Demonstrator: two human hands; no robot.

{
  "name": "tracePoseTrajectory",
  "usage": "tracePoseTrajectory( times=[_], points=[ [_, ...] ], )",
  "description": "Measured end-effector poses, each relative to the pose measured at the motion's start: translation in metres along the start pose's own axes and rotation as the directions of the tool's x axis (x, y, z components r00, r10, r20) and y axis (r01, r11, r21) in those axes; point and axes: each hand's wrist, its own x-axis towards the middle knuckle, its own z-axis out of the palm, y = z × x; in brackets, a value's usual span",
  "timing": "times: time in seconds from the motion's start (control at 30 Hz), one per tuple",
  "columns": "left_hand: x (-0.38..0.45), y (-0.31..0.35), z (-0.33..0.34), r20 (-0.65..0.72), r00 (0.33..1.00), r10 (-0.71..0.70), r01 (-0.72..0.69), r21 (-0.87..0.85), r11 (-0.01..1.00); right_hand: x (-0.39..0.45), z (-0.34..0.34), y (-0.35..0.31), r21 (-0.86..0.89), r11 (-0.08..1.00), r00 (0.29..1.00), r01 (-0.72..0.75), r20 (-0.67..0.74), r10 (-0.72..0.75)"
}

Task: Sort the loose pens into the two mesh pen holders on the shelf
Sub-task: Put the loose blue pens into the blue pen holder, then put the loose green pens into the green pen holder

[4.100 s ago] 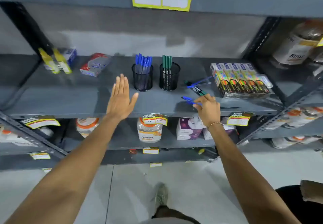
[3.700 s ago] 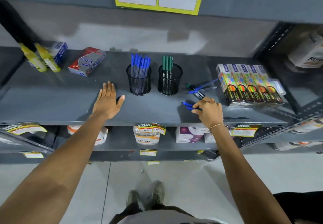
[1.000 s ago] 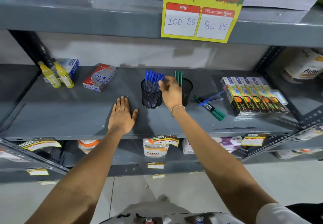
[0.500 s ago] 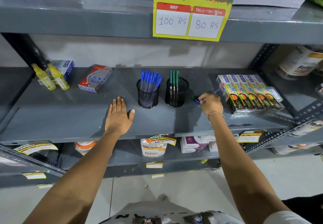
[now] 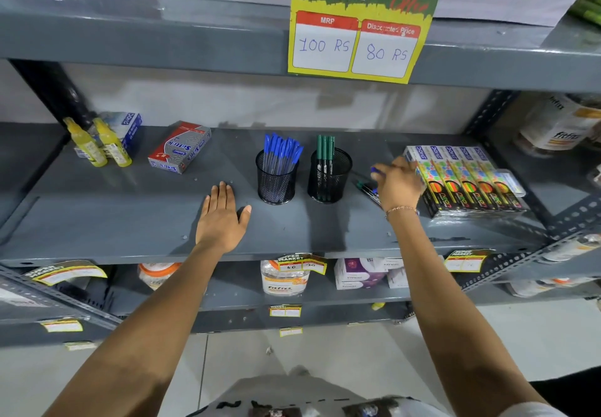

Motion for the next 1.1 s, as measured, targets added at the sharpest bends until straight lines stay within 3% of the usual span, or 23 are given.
tracePoseTrajectory(
  times=[0.07, 0.2, 0.27, 0.37, 0.5, 0.7, 0.8, 0.93, 1.03, 1.1],
  points=[
    [0.0, 0.0, 0.0, -0.002, 1.0, 0.003, -0.003, 0.004, 1.0, 0.012, -0.021, -0.013, 0.063, 0.997, 0.995, 0.052, -0.093, -0.046],
    [0.001, 0.0, 0.001, -0.008, 1.0, 0.003, -0.003, -0.009, 1.0, 0.027, -0.055, -0.054, 0.358, 0.918, 0.941, 0.169, -0.335, -0.043],
    [0.001, -0.001, 0.001, -0.017, 1.0, 0.002, -0.002, -0.007, 1.0, 0.026, -0.058, -0.079, 0.513, 0.838, 0.937, 0.185, -0.349, 0.007],
    [0.002, -0.002, 0.002, -0.021, 1.0, 0.003, -0.004, -0.012, 1.0, 0.015, -0.047, -0.112, 0.642, 0.746, 0.97, 0.178, -0.243, -0.023],
    [0.003, -0.004, 0.004, -0.017, 1.0, 0.004, -0.004, -0.005, 1.0, -0.002, -0.017, -0.135, 0.598, 0.785, 0.986, 0.165, -0.092, -0.137],
    [0.003, -0.004, 0.004, -0.032, 0.999, 0.005, -0.006, -0.037, 0.999, -0.005, 0.013, -0.141, 0.614, 0.787, 0.966, -0.068, 0.238, -0.103],
    [0.004, -0.004, 0.005, -0.026, 1.0, 0.005, -0.005, -0.015, 1.0, 0.0, 0.014, -0.131, 0.622, 0.781, 0.981, -0.055, 0.181, -0.075],
    [0.004, -0.005, 0.007, -0.02, 1.0, 0.007, -0.007, -0.002, 1.0, 0.013, 0.005, -0.098, 0.621, 0.779, 0.996, -0.089, 0.055, 0.07],
    [0.004, -0.005, 0.008, -0.018, 1.0, 0.007, -0.007, 0.008, 1.0, 0.02, 0.005, -0.054, 0.5, 0.854, 0.981, -0.147, -0.036, 0.19],
    [0.004, -0.005, 0.007, -0.014, 1.0, 0.006, -0.006, 0.013, 1.0, 0.021, 0.009, -0.023, 0.36, 0.913, 0.979, -0.191, 0.009, 0.202]
  ],
)
